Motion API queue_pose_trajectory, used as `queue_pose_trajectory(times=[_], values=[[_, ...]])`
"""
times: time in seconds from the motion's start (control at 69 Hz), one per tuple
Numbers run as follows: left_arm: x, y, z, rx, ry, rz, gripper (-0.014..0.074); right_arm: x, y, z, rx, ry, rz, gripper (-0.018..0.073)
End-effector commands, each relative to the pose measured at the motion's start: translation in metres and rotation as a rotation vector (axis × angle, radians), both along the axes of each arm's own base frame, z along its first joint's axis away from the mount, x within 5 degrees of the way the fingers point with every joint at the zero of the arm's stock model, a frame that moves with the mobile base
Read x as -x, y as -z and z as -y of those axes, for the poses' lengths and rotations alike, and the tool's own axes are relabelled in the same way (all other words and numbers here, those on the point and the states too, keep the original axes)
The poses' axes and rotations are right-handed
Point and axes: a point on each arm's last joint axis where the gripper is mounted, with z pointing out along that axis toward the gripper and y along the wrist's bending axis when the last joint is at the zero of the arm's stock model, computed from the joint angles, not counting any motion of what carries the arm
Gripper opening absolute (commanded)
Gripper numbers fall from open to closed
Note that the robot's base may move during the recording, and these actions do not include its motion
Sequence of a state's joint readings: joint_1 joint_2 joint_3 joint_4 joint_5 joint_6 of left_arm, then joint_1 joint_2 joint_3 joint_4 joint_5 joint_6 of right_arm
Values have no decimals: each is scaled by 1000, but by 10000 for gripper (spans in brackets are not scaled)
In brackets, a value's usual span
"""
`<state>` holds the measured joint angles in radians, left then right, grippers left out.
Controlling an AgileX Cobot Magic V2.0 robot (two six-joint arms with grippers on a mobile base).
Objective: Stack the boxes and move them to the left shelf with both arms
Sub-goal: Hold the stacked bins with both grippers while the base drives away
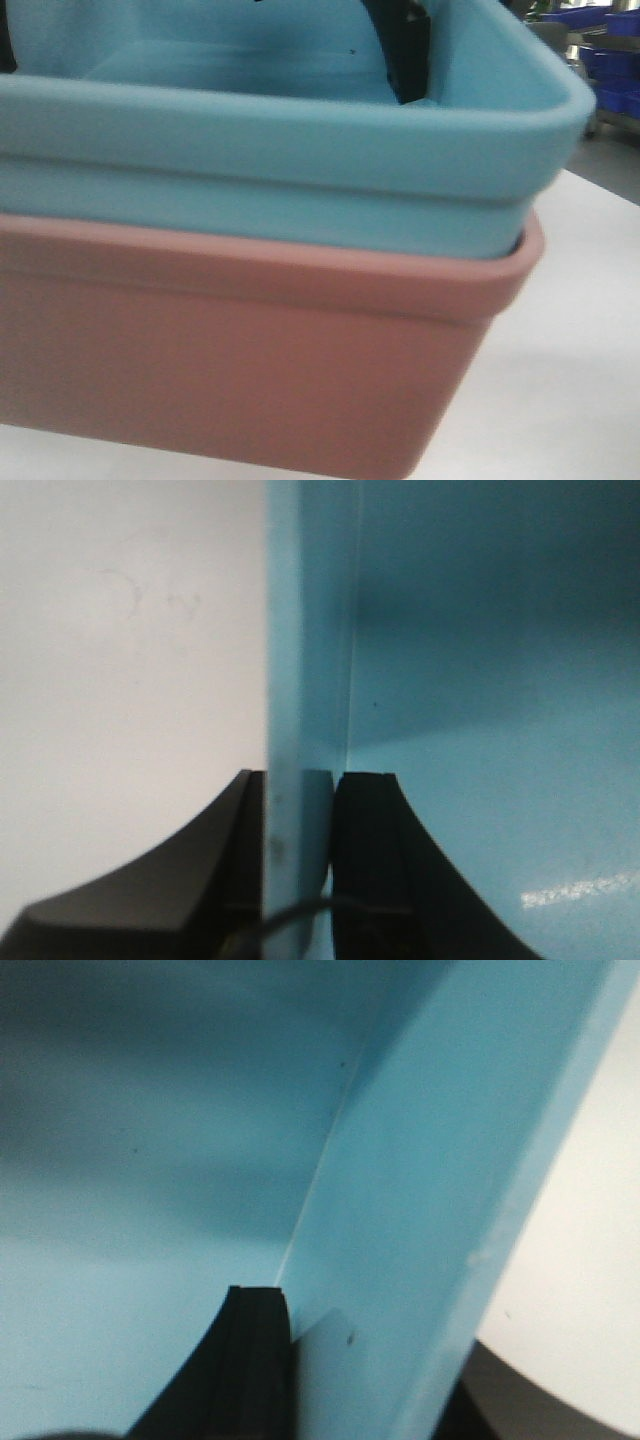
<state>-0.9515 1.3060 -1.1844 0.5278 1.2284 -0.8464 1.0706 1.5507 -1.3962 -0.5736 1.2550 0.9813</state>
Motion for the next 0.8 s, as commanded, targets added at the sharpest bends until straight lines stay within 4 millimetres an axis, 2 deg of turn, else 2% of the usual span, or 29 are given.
queue_pose_trajectory(times=[0.0,0.783], values=[[5,-25,33,315,172,113,-12,4,-29,-17,-242,-97,106,57],[5,-25,33,315,172,113,-12,4,-29,-17,-242,-97,106,57]])
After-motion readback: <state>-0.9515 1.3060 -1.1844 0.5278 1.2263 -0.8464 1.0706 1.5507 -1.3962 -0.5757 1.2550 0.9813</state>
